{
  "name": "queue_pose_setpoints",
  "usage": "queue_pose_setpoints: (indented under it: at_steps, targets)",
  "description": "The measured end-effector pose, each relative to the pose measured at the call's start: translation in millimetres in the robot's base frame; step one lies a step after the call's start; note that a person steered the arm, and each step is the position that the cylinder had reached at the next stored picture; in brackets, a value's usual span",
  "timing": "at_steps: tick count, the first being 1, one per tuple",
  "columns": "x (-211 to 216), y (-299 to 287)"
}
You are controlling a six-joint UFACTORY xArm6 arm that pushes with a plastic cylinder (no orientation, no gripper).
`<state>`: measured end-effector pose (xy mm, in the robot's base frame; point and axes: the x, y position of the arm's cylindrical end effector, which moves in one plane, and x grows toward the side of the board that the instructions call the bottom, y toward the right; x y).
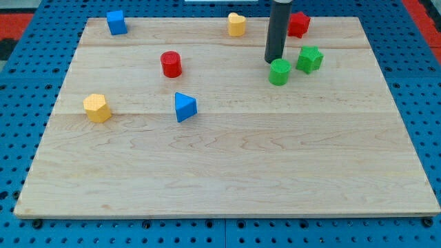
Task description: Move the blue triangle to the left center
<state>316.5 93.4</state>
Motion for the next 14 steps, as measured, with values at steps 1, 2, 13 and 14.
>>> queue_pose_setpoints:
  at_steps: [1,2,13,14]
  targets:
    - [6.6,-23.7]
    - [15.1,-56.2]
    - [132.3,-327.1]
    - [106.7,-293.0]
